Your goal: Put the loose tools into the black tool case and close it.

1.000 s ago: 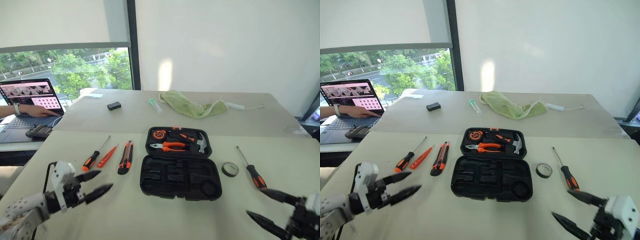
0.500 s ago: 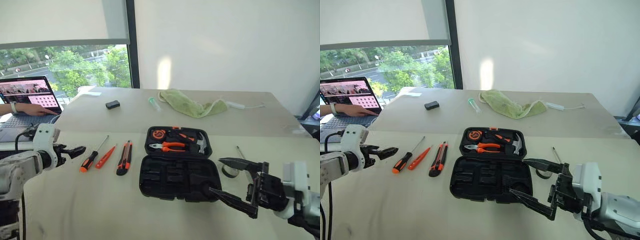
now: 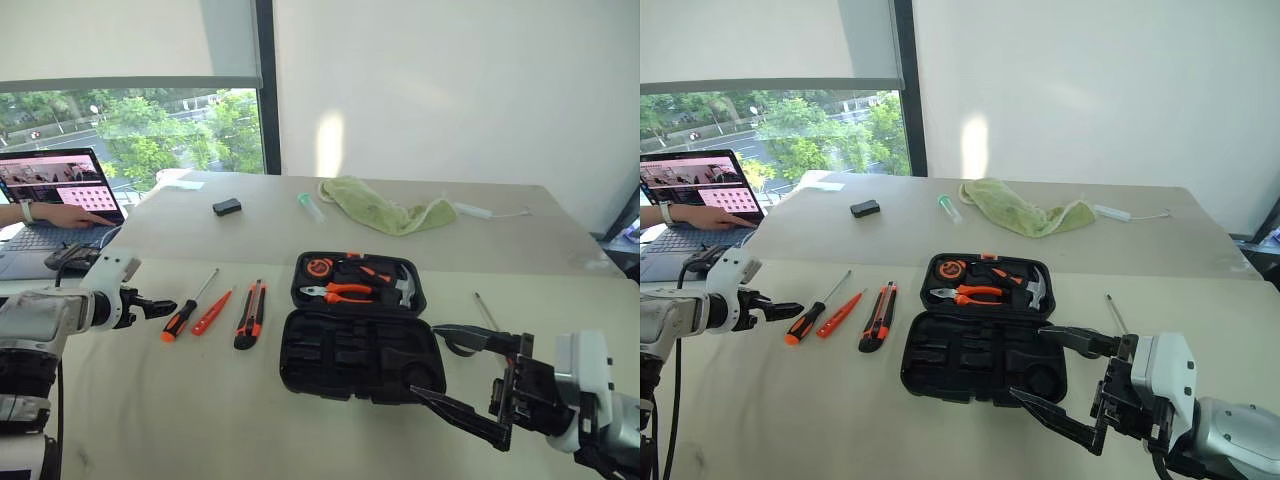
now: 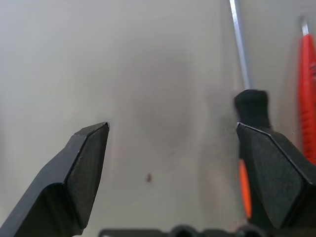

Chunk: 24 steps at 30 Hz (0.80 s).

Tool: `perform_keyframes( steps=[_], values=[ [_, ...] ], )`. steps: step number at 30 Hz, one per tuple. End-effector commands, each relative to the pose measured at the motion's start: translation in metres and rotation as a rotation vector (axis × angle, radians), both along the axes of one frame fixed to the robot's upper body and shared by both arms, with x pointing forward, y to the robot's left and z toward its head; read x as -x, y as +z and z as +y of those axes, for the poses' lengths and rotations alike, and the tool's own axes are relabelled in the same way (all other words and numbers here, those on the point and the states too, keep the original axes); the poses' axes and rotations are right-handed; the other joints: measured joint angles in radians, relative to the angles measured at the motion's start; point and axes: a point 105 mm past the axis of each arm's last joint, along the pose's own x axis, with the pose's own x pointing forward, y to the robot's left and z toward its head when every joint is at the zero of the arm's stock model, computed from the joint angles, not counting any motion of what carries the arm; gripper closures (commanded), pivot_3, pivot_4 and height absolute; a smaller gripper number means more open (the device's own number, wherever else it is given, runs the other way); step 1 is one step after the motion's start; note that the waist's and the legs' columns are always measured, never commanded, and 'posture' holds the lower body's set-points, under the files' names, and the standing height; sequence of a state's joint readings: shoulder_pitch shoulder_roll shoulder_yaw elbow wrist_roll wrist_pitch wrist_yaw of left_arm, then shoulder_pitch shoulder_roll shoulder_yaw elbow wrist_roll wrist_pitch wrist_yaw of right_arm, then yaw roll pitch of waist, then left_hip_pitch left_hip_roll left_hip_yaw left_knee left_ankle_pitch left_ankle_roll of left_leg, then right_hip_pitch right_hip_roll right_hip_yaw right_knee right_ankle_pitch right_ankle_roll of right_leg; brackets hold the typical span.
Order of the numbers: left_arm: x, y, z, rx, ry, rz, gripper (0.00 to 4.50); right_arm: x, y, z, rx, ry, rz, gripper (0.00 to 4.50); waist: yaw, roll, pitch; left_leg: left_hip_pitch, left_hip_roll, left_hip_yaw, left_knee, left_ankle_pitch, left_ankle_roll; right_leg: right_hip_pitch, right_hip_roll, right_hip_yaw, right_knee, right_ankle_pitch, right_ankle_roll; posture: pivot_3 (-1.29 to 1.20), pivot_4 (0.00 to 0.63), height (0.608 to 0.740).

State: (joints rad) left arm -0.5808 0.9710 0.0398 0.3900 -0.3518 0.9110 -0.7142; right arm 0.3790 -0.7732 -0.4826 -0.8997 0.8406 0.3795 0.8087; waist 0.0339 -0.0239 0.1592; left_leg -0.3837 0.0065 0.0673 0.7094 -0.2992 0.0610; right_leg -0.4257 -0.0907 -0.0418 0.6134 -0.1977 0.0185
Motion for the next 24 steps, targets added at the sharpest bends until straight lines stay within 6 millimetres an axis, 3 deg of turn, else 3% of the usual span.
perform_keyframes(
  steps=[1, 7, 14, 17, 21, 24],
  values=[
    [-0.001, 0.012, -0.005, 0.037, -0.029, -0.035, 0.1, 0.003, 0.005, 0.004, 0.0, 0.002, -0.026, 0.0, 0.0, 0.0, 0.0, 0.0, 0.0, 0.0, 0.0, 0.0, 0.0, 0.0, 0.0, 0.0, 0.0, 0.0, 0.0, 0.0, 0.15, 0.74],
    [0.009, 0.017, -0.027, 0.176, -0.13, 0.0, 0.1, 0.003, 0.003, 0.003, -0.003, -0.005, -0.02, 0.0, 0.003, -0.002, 0.001, -0.001, 0.0, 0.0, 0.002, 0.0, 0.0, 0.0, 0.0, 0.0, 0.001, 0.0, 0.0, 0.0, 0.15, 0.74],
    [0.014, -0.006, -0.033, 0.066, -0.114, 0.029, 0.1, 0.003, 0.002, 0.001, 0.0, -0.011, -0.019, 0.0, 0.002, -0.002, 0.001, 0.0, 0.0, 0.0, 0.003, 0.0, 0.001, 0.0, -0.001, 0.001, 0.001, 0.0, 0.001, 0.0, 0.15, 0.74],
    [0.013, -0.013, -0.028, 0.038, -0.064, 0.014, 0.78, 0.003, 0.002, 0.0, 0.003, -0.011, -0.019, 0.0, 0.003, -0.002, 0.001, 0.001, 0.0, 0.0, 0.003, 0.0, 0.001, 0.001, -0.001, 0.001, 0.002, 0.0, 0.001, 0.0, 0.15, 0.74],
    [0.018, -0.021, -0.035, 0.065, -0.077, 0.005, 2.4, 0.002, 0.003, -0.003, 0.017, -0.011, -0.017, 0.0, 0.002, -0.001, 0.001, 0.002, 0.0, 0.0, 0.003, -0.001, 0.001, 0.001, -0.001, 0.001, 0.002, 0.0, 0.001, 0.0, 0.15, 0.74],
    [0.018, -0.019, -0.035, 0.087, -0.076, -0.03, 3.3, 0.001, 0.003, -0.005, 0.022, -0.014, -0.017, 0.0, 0.002, -0.001, 0.001, 0.002, 0.0, 0.0, 0.002, -0.001, 0.001, 0.001, -0.002, 0.001, 0.002, 0.0, 0.001, 0.0, 0.15, 0.74]
  ],
)
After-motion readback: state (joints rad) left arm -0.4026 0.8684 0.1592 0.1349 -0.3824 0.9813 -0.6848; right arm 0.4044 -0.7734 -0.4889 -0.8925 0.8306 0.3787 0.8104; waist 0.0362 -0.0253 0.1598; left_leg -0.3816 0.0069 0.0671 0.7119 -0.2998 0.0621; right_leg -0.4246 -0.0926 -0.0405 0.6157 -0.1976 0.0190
